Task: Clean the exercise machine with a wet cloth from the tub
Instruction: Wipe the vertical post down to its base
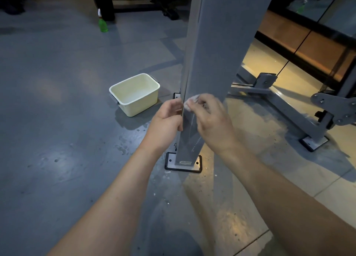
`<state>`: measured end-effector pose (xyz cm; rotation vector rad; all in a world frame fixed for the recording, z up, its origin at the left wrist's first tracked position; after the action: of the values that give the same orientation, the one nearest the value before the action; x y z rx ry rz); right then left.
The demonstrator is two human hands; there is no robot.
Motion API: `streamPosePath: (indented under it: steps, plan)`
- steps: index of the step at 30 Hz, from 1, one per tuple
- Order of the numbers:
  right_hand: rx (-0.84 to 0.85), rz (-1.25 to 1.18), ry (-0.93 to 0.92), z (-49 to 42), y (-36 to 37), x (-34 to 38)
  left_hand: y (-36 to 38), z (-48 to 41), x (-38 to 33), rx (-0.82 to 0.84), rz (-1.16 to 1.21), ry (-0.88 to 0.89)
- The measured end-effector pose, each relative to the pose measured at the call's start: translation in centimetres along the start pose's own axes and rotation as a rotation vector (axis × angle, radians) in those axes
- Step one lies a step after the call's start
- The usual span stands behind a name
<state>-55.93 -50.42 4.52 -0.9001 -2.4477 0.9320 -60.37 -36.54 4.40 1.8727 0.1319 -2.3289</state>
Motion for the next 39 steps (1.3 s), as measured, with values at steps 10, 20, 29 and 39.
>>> streamPosePath:
  steps: [10,20,29,39]
  plan:
    - [-0.139,-0.016,0.057,-2.5,-2.5,0.1,0.6,-1.2,0.9,-0.092,-0.033,0.014]
    - [0.055,0.017,0.075,0.5,-0.3,-1.2,0.6,-0.9,1.3,-0.091,-0.084,0.071]
    - [0.235,-0.017,0.111,2.6,0.9,-0.9,0.8,-0.7,1.4,-0.089,-0.072,0.03]
    - [0.383,0.004,0.136,4.5,2.6,-1.3,0.8,-0.4,1.5,-0.125,-0.074,0.064]
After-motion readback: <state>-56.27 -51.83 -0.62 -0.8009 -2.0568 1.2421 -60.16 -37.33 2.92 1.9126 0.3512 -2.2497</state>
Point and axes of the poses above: each hand's wrist, its own z-axis away from the middle knuckle, its own y-axis out of the palm, x = y × z, the point moved 3 cm from there along -z, towards the middle knuckle, and after that the axes turned 4 degrees about -y, right-handed, at the moved point
